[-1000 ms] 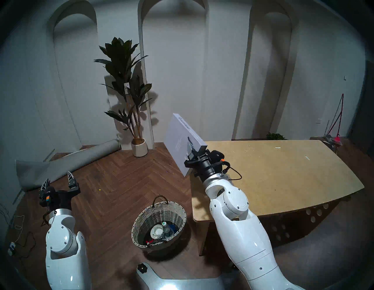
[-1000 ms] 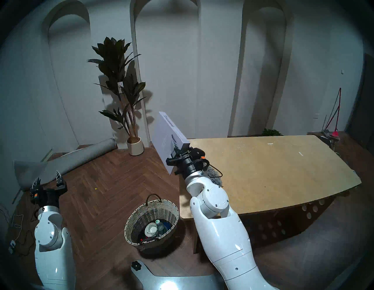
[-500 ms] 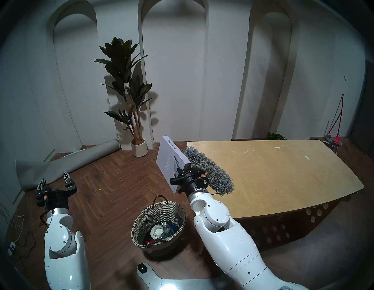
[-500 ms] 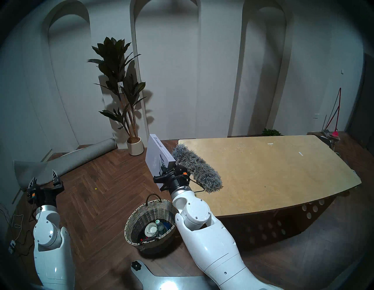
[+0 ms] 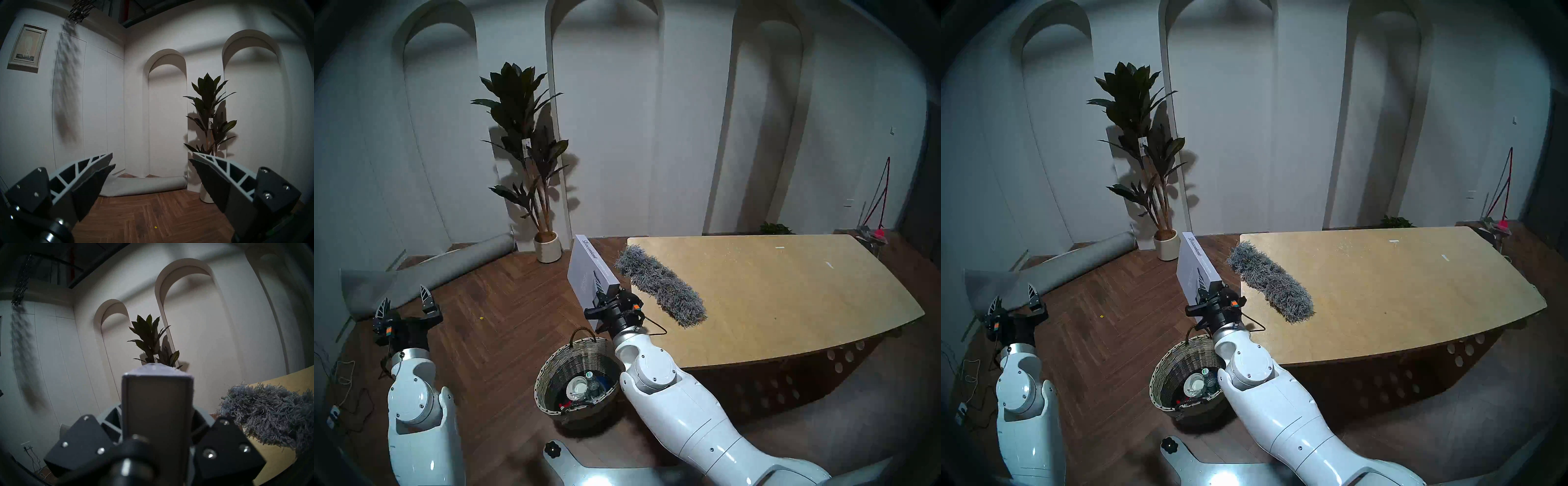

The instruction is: Load the items into the basket from the rear

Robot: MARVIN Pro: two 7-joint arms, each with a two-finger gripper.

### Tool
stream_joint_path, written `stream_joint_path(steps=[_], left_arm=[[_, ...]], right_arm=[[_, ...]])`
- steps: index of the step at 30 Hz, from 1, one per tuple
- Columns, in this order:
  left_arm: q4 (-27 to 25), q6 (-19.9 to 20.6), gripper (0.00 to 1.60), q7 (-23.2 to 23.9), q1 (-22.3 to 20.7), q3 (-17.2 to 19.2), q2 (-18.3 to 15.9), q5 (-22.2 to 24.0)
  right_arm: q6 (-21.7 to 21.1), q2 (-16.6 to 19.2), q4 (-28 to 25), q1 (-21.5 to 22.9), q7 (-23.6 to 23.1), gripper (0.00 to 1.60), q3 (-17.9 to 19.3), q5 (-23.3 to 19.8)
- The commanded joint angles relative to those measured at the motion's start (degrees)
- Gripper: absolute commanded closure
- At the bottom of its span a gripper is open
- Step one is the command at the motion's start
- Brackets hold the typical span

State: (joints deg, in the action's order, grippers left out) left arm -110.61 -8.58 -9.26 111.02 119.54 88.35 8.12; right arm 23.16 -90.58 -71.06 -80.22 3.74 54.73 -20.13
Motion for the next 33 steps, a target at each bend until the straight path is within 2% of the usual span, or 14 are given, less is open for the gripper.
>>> stream_joint_path(steps=[1, 6, 9, 10, 11, 12, 13, 22, 28, 33], left_arm=[[-1.3, -0.7, 0.00, 0.5, 0.1, 0.0, 0.0, 0.3], [-1.2, -0.6, 0.00, 1.0, -0.1, 0.0, -0.3, 0.3], [-1.1, -0.6, 0.00, 1.2, -0.2, 0.0, -0.4, 0.3], [-1.1, -0.6, 0.00, 1.2, -0.3, 0.0, -0.4, 0.3], [-1.1, -0.6, 0.00, 1.2, -0.3, 0.1, -0.3, 0.2], [-1.1, -0.6, 0.00, 1.3, -0.3, 0.1, -0.3, 0.2], [-1.2, -0.6, 0.00, 1.3, -0.3, 0.2, -0.3, 0.2], [-2.3, -0.6, 0.00, 1.8, 1.2, 0.9, 0.4, 0.4], [-2.4, -0.6, 0.00, 1.9, 1.3, 0.9, 0.6, 0.3], [-2.4, -0.7, 0.00, 2.7, 0.8, 0.4, 0.1, 0.5]], right_arm=[[4.2, -1.6, 0.5, 2.7, 0.9, 1.60, -0.8, 1.1], [5.6, -1.8, 2.1, 3.3, 2.0, 1.56, -1.6, 2.0], [6.1, -1.6, 2.3, 3.2, 2.4, 0.99, -2.2, 2.2], [6.2, -1.5, 2.2, 3.1, 2.5, 0.98, -2.3, 2.4], [6.3, -1.4, 2.2, 3.0, 2.6, 0.86, -2.5, 2.4], [6.4, -1.3, 2.3, 2.9, 2.3, 0.60, -2.4, 2.2], [6.7, -1.3, 2.4, 2.8, 2.3, 0.00, -2.5, 2.3], [9.1, -1.5, 5.4, 3.5, 3.8, 0.00, -3.9, 2.3], [8.2, -0.1, -0.2, 1.4, 3.1, 0.00, -3.1, -0.2], [9.9, 0.1, -3.6, 2.0, 2.8, 0.00, -1.7, -2.0]])
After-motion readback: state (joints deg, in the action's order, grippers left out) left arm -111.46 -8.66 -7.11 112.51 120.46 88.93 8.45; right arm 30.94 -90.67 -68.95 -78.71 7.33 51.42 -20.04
